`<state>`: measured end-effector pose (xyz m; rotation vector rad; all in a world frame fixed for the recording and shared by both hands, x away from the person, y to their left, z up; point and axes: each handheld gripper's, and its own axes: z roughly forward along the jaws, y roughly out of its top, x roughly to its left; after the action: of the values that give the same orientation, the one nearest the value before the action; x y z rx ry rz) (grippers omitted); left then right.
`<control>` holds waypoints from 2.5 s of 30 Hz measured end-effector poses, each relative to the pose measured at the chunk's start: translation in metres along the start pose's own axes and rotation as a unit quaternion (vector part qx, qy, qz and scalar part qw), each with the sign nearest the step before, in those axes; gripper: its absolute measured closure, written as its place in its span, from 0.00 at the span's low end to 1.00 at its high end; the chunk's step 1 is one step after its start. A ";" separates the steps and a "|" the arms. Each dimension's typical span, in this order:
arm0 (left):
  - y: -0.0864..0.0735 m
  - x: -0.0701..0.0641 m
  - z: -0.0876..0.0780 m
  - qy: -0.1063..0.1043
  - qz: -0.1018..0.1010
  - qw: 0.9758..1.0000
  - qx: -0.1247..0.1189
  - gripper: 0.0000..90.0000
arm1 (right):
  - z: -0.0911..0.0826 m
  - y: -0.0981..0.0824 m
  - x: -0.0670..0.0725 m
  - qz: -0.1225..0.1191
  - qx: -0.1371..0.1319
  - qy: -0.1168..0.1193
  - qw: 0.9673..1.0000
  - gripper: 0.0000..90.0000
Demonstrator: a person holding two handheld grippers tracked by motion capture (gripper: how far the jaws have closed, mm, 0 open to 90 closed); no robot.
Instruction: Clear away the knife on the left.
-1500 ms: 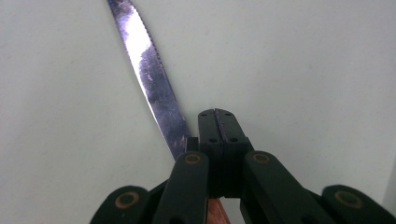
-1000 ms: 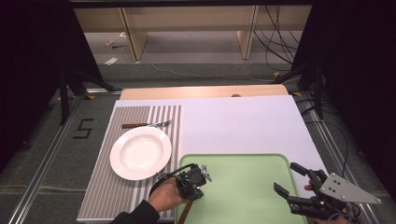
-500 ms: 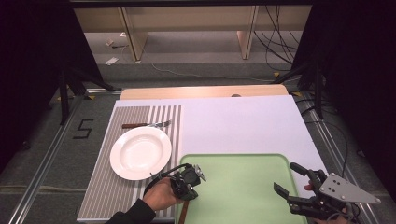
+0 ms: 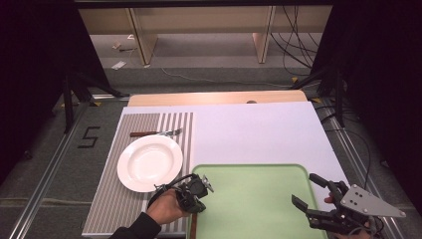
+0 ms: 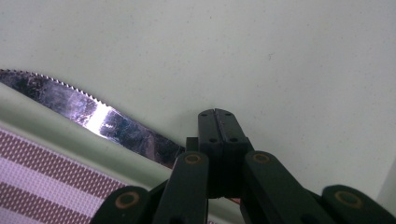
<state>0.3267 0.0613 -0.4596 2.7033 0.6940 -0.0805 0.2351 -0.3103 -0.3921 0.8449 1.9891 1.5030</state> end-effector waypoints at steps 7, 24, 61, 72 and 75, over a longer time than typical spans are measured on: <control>-0.004 0.002 -0.002 0.003 -0.006 1.000 -0.002 0.99 | 0.000 0.000 0.000 0.001 0.000 0.000 1.000 0.22; -0.003 -0.001 -0.010 -0.013 -0.002 0.999 -0.039 0.73 | 0.000 0.000 0.000 0.000 0.000 0.001 1.000 0.22; -0.026 -0.013 -0.052 0.014 -0.016 0.948 -0.318 0.22 | 0.000 0.000 0.000 -0.002 -0.001 -0.001 1.000 0.22; -0.039 -0.011 -0.063 0.005 -0.012 0.920 -0.392 0.20 | 0.000 0.000 0.000 0.000 -0.003 -0.001 1.000 0.22; -0.047 -0.010 -0.067 0.017 -0.016 0.907 -0.421 0.20 | 0.000 0.000 0.000 0.000 -0.002 -0.002 1.000 0.22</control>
<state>0.2932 0.1179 -0.4096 1.8619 0.5959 0.2149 0.2351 -0.3098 -0.3921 0.8463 1.9839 1.5041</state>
